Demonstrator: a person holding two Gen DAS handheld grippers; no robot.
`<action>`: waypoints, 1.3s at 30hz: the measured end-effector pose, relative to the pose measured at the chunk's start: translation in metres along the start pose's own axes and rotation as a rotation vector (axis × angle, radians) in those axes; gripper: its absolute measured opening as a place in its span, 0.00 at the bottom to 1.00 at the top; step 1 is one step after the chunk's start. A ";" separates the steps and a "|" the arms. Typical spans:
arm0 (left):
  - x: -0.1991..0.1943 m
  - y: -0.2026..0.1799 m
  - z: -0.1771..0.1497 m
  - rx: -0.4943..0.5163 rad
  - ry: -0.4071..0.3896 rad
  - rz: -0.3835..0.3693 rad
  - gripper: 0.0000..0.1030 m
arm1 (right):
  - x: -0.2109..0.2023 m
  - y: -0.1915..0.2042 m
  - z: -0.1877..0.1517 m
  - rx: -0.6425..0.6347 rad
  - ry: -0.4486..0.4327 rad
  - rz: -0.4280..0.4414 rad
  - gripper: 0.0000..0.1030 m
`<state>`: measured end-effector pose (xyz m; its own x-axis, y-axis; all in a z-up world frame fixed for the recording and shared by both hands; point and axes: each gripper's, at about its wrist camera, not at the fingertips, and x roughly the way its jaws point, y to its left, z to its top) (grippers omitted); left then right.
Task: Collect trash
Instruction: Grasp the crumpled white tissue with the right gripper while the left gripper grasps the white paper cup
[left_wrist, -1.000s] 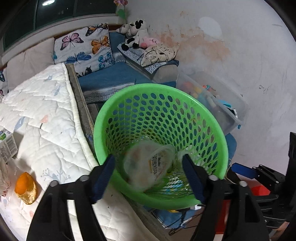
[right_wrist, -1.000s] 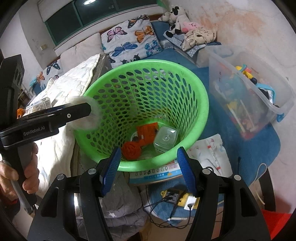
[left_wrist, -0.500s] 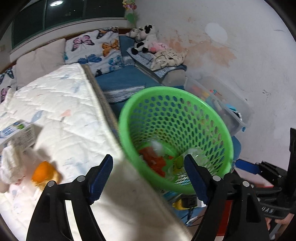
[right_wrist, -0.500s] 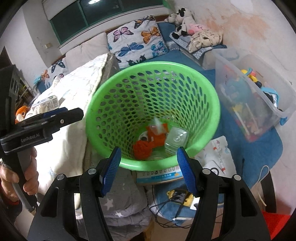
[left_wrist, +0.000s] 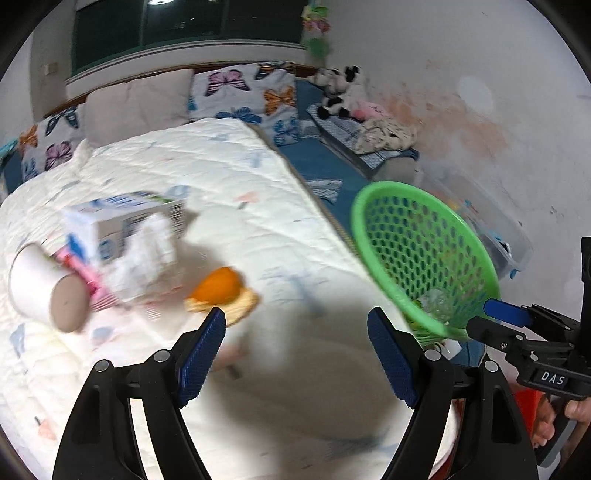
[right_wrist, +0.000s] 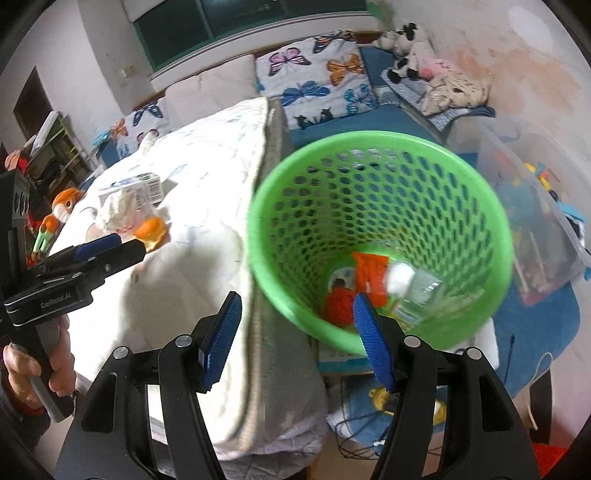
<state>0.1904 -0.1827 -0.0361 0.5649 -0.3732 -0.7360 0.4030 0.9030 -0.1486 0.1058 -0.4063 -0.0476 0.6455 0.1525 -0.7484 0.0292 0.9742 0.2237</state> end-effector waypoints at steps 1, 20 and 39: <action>-0.003 0.006 -0.001 -0.010 -0.003 0.007 0.74 | 0.002 0.005 0.001 -0.006 0.002 0.004 0.62; -0.064 0.131 -0.017 -0.132 -0.094 0.162 0.74 | 0.036 0.102 0.029 -0.162 0.018 0.117 0.71; -0.065 0.233 0.009 -0.238 -0.096 0.168 0.80 | 0.091 0.192 0.067 -0.265 0.026 0.213 0.71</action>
<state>0.2537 0.0499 -0.0174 0.6790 -0.2228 -0.6995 0.1247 0.9740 -0.1891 0.2213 -0.2164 -0.0309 0.5959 0.3581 -0.7188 -0.3060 0.9288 0.2090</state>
